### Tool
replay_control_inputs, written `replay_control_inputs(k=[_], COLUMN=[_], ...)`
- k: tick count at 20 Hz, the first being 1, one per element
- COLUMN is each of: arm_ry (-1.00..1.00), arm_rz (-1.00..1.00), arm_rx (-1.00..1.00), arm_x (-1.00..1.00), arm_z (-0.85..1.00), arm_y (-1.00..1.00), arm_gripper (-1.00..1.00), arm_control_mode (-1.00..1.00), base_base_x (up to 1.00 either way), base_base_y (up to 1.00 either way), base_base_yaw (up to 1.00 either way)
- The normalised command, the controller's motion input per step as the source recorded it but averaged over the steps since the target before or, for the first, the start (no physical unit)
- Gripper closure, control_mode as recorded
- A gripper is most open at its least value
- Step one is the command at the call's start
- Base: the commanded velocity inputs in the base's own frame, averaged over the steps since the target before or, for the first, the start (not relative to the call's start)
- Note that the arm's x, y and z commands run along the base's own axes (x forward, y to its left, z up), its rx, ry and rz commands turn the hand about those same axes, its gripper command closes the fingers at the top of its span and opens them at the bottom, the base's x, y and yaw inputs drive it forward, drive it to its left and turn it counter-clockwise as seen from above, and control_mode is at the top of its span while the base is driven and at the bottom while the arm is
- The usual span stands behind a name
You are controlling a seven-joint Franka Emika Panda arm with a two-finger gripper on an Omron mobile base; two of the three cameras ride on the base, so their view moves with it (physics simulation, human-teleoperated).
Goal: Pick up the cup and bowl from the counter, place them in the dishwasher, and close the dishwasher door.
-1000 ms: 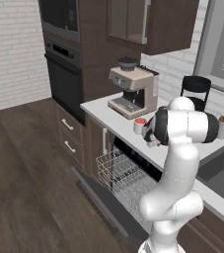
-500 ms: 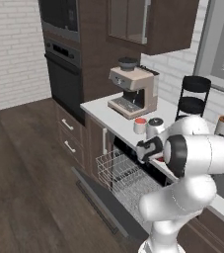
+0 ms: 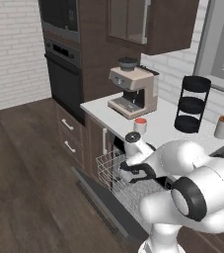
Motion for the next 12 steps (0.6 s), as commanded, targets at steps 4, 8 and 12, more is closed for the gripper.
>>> replay_control_inputs(k=[4,8,12], arm_ry=[0.12,0.12,0.02], arm_rz=[0.00,0.00,0.00], arm_rx=[0.00,0.00,0.00], arm_x=[0.41,0.64,0.78], arm_z=[-0.24,-0.42,-0.48], arm_y=[0.94,0.70,0.40], arm_gripper=[1.00,1.00,1.00], arm_control_mode=[-1.00,-1.00,-1.00], base_base_x=[0.00,0.00,0.00], base_base_y=[0.00,0.00,0.00], base_base_yaw=[0.00,0.00,0.00])
